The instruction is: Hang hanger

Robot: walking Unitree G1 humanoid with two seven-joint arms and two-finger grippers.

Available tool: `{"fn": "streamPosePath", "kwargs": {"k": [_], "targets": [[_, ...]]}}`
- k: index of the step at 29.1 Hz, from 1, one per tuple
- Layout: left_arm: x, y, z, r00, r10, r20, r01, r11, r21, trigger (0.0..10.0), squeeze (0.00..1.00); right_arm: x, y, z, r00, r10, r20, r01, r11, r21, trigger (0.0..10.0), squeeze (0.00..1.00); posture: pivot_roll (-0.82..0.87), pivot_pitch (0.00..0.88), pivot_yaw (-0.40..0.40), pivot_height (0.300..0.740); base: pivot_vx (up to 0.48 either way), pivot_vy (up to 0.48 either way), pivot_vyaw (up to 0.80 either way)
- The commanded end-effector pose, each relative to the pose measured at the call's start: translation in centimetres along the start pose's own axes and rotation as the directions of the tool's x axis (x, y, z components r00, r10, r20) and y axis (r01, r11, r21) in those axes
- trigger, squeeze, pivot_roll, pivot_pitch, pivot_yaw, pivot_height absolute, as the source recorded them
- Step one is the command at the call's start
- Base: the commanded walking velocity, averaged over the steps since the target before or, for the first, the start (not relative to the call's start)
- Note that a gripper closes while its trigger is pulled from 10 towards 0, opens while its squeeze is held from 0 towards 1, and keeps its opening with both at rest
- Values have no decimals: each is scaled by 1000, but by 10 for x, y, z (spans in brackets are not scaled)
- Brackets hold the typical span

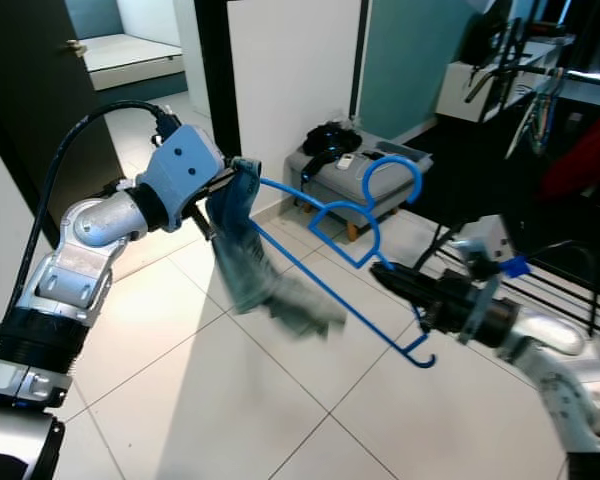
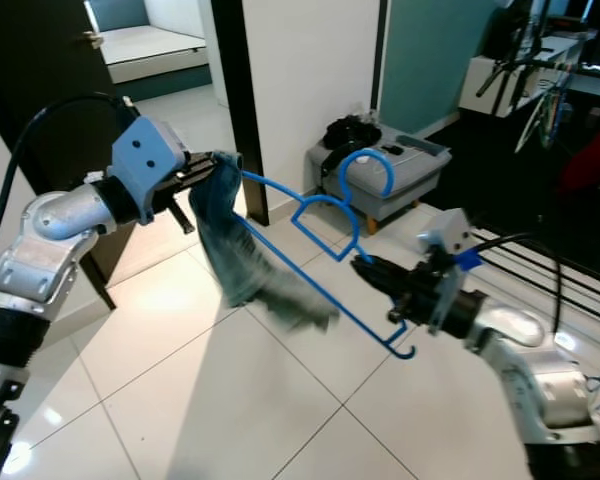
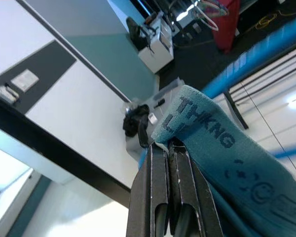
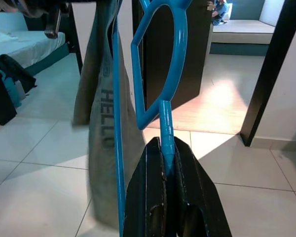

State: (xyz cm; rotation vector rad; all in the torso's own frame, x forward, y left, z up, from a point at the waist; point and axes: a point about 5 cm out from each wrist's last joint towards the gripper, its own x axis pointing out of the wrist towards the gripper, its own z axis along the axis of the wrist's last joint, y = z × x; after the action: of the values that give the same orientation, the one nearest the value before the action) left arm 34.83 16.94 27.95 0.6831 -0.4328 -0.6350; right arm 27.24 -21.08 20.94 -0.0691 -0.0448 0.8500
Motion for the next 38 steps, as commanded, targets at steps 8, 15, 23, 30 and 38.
{"fn": "streamPosePath", "kwargs": {"k": [8,15,23,30,38], "targets": [[-1,11,10,998,-65,23,65,998,-3,10000,0,-26,-13,9,999,-41,-34,36,992,-125,10000,0,-98,0,27,740,0,0,0],[-8,14,12,991,-127,35,127,992,7,10000,0,-44,-10,13,994,52,-100,-66,988,-137,10000,0,-86,0,25,740,0,0,0],[-12,17,11,988,-154,32,153,988,23,10000,0,-61,-8,24,976,111,-187,-140,979,-151,10000,0,-80,0,23,740,0,0,0],[-10,12,13,984,-173,53,172,985,11,10000,0,-60,-5,27,973,122,-194,-156,973,-170,10000,0,-84,0,24,740,0,0,0],[-9,7,19,975,-208,79,208,978,17,10000,0,-57,-9,33,982,106,-158,-137,971,-198,10000,0,-82,0,21,740,0,0,0]]}}
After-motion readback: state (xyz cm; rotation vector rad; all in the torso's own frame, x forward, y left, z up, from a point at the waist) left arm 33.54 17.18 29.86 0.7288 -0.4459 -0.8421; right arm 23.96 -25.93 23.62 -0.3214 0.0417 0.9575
